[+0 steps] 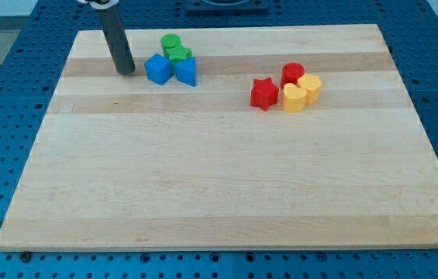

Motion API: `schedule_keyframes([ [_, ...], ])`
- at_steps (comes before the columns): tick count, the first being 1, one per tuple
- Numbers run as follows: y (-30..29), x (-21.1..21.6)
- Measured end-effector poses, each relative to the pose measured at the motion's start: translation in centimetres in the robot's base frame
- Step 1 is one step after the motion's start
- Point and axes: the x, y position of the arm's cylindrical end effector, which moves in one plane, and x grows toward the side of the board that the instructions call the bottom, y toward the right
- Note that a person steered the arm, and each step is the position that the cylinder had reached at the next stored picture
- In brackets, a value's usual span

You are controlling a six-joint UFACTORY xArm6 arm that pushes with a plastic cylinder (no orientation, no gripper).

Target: Keep the blue triangle at the left side of the red circle

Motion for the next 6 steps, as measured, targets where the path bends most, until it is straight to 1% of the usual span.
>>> schedule_keyframes([
  [1, -0.4, -0.4],
  [3, 5.1, 7.5],
  [4, 8.3, 9.2],
  [5, 8.3, 9.1],
  [6, 9.0, 5.1],
])
